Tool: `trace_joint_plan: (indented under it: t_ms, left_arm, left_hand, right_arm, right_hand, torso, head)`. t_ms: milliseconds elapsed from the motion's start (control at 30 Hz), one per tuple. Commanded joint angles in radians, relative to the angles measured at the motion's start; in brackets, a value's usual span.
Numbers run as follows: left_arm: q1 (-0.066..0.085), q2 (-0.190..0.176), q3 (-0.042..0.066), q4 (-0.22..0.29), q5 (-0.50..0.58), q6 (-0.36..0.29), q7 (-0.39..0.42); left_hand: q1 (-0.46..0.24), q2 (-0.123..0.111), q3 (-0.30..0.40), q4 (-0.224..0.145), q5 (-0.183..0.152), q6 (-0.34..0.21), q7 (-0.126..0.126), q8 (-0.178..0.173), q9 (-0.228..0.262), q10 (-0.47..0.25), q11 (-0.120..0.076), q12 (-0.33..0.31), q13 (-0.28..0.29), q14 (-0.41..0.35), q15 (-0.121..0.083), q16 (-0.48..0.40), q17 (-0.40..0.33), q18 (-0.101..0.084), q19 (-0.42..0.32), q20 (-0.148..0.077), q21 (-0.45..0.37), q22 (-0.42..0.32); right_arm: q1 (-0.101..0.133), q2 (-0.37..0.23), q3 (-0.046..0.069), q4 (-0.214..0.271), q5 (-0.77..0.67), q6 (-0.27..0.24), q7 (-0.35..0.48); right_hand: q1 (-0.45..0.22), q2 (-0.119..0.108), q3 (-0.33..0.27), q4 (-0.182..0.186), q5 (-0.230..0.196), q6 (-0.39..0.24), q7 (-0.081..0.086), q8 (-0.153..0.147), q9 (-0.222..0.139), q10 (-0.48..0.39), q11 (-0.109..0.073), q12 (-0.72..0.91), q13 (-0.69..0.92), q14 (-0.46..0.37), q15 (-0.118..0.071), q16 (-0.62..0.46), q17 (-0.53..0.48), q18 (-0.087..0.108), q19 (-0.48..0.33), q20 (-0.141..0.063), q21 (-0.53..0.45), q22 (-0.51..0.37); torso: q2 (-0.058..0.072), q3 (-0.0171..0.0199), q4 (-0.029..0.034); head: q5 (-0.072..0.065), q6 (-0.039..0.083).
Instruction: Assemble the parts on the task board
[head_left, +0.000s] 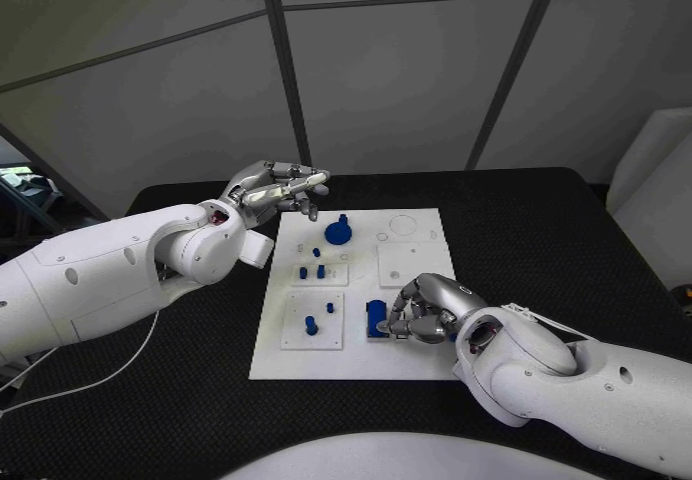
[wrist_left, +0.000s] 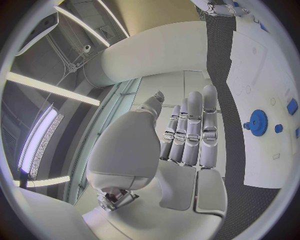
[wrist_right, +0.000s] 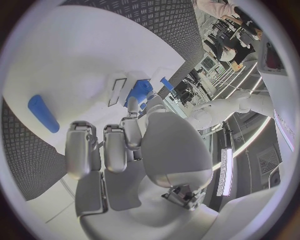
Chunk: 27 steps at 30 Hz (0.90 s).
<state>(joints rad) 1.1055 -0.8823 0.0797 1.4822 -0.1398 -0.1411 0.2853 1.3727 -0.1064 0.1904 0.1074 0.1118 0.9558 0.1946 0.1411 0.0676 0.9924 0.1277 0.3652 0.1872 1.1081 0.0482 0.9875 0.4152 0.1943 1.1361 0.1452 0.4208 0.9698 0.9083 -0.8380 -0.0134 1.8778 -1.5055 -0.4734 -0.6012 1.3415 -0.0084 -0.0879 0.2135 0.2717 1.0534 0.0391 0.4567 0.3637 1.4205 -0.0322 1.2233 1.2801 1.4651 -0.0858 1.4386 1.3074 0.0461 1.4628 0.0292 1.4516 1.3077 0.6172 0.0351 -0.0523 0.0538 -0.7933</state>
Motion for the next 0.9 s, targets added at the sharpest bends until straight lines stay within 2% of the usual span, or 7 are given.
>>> trace_joint_plan:
  t_ms: [33,267,367,500,667,767,900]
  left_arm:
    - [0.001,0.0,0.0,0.0,0.002,0.014,0.0]
    - [0.001,-0.003,0.0,0.001,0.002,0.013,-0.001]
    - [0.001,-0.004,0.0,0.0,0.002,0.013,-0.001]
    - [0.001,-0.004,0.0,0.0,0.002,0.013,-0.001]
    - [0.001,-0.004,-0.001,-0.001,0.002,0.013,-0.001]
    - [-0.001,-0.005,-0.001,-0.001,0.002,0.013,-0.001]
    - [-0.002,-0.006,-0.001,-0.001,0.002,0.012,-0.001]
  left_hand:
    - [0.003,0.004,-0.005,0.002,0.001,-0.006,0.001,0.003,0.001,-0.006,-0.003,0.005,0.002,-0.009,0.0,0.004,-0.001,-0.012,0.007,0.0,-0.007,-0.002]
    - [0.004,0.006,-0.007,0.003,0.001,-0.006,0.002,0.004,0.001,-0.007,-0.003,0.006,0.002,-0.01,0.0,0.004,-0.001,-0.012,0.007,0.0,-0.008,-0.002]
    - [0.005,0.006,-0.008,0.003,0.001,-0.007,0.002,0.004,0.001,-0.008,-0.002,0.006,0.002,-0.01,0.0,0.004,-0.002,-0.012,0.007,0.0,-0.008,-0.003]
    - [0.006,0.006,-0.009,0.002,0.001,-0.008,0.002,0.004,0.001,-0.009,-0.002,0.007,0.002,-0.01,0.0,0.004,-0.002,-0.013,0.007,0.001,-0.008,-0.003]
    - [0.006,0.006,-0.009,0.002,0.001,-0.008,0.002,0.004,0.001,-0.009,-0.002,0.007,0.002,-0.01,0.0,0.004,-0.002,-0.013,0.007,0.001,-0.008,-0.003]
    - [0.007,0.007,-0.01,0.002,0.001,-0.009,0.003,0.004,0.0,-0.01,-0.002,0.008,0.002,-0.01,0.001,0.004,-0.002,-0.013,0.008,0.001,-0.009,-0.003]
    - [0.007,0.007,-0.01,0.002,0.001,-0.009,0.003,0.004,0.0,-0.01,-0.002,0.008,0.002,-0.01,0.001,0.004,-0.002,-0.013,0.008,0.001,-0.009,-0.003]
  right_arm:
    - [0.001,-0.007,0.001,-0.006,-0.016,0.006,-0.013]
    - [0.001,-0.026,0.0,0.007,-0.016,0.018,0.008]
    - [0.001,-0.034,0.0,0.013,-0.012,0.016,0.022]
    - [0.001,-0.041,0.0,0.021,-0.004,-0.011,0.048]
    - [0.001,-0.068,0.0,0.04,0.015,-0.068,0.102]
    - [0.001,-0.11,0.0,0.062,0.033,-0.079,0.135]
    - [0.002,-0.175,0.001,0.08,0.065,-0.061,0.158]
  right_hand:
    - [0.029,0.002,0.005,-0.014,-0.028,-0.001,-0.005,0.008,0.003,0.009,-0.004,0.003,0.0,0.069,-0.007,0.004,0.065,-0.01,0.01,-0.005,0.007,0.153]
    - [0.069,-0.026,0.01,-0.044,-0.045,-0.005,-0.003,0.01,0.006,0.007,-0.004,0.0,0.001,0.068,-0.008,0.003,0.064,-0.01,0.008,-0.006,0.005,0.152]
    - [0.07,-0.033,0.009,-0.046,-0.048,-0.006,-0.002,0.01,0.007,0.006,-0.002,-0.002,-0.001,0.068,-0.007,0.002,0.063,-0.009,0.007,-0.006,0.004,0.151]
    - [0.045,-0.044,-0.002,-0.032,-0.052,-0.011,0.005,0.007,0.006,0.0,0.003,-0.013,-0.008,0.067,-0.003,-0.002,0.058,-0.008,0.003,-0.004,-0.001,0.147]
    - [0.019,-0.052,-0.009,-0.01,-0.035,-0.026,0.012,-0.002,0.003,-0.007,0.009,-0.027,-0.017,0.064,0.002,-0.009,0.049,-0.005,-0.005,0.001,-0.01,0.139]
    - [0.018,-0.048,-0.004,-0.001,-0.014,-0.04,0.018,-0.016,-0.002,-0.013,0.014,-0.037,-0.024,0.063,0.006,-0.014,0.042,-0.004,-0.011,0.004,-0.016,0.134]
    - [0.028,-0.037,0.007,0.006,-0.004,-0.079,0.039,-0.063,-0.024,-0.021,0.03,-0.054,-0.034,0.061,0.018,-0.021,0.034,-0.002,-0.017,0.013,-0.024,0.127]
  torso:
    - [0.001,0.0,-0.001]
    - [0.001,0.0003,0.0007]
    - [0.0,0.0008,-0.0011]
    - [0.0,0.0007,-0.0011]
    - [0.0,0.0018,-0.0012]
    - [0.0,0.0021,-0.0023]
    - [-0.002,0.0006,-0.0037]
  head:
    - [-0.001,0.0]
    - [0.0,-0.004]
    - [0.003,-0.003]
    - [0.002,-0.002]
    - [0.002,-0.002]
    - [0.002,-0.002]
    - [-0.001,-0.001]
